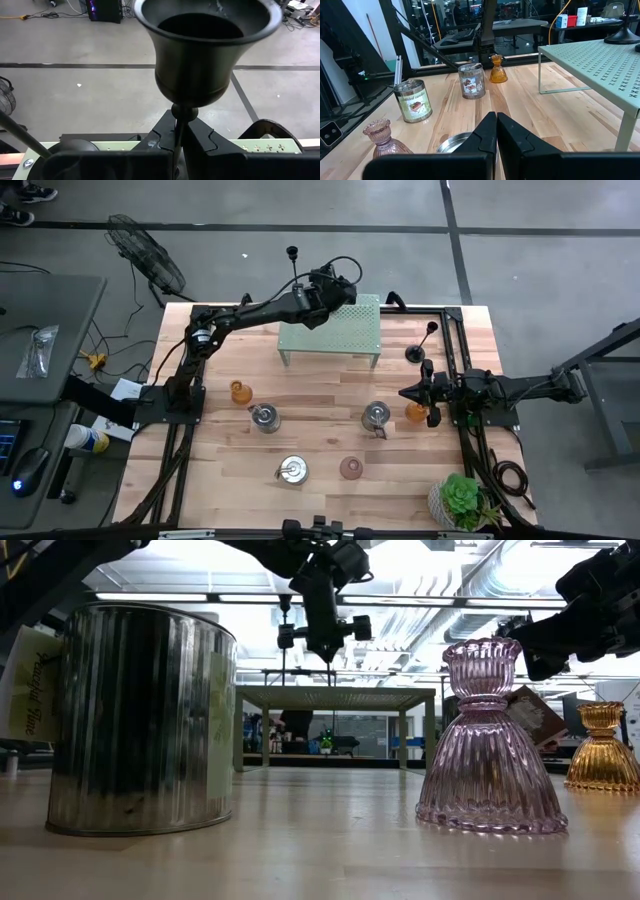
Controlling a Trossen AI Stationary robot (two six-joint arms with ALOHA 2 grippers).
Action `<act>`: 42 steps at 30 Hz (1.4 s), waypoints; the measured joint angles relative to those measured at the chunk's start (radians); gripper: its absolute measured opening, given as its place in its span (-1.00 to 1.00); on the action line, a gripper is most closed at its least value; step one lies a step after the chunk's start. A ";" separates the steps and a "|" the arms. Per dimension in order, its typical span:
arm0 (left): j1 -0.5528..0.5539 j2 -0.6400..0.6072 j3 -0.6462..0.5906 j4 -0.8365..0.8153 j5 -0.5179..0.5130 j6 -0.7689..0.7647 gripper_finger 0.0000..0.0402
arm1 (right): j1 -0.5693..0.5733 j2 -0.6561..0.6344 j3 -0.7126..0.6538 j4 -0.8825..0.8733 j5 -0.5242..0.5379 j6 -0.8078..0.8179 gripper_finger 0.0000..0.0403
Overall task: Pick & Place candle stick holders
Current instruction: Put the left black candle holder on the shelf
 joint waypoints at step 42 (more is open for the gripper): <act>0.006 0.000 -0.001 0.024 0.022 0.053 -0.97 | 0.000 0.000 0.000 0.000 0.000 0.000 -0.98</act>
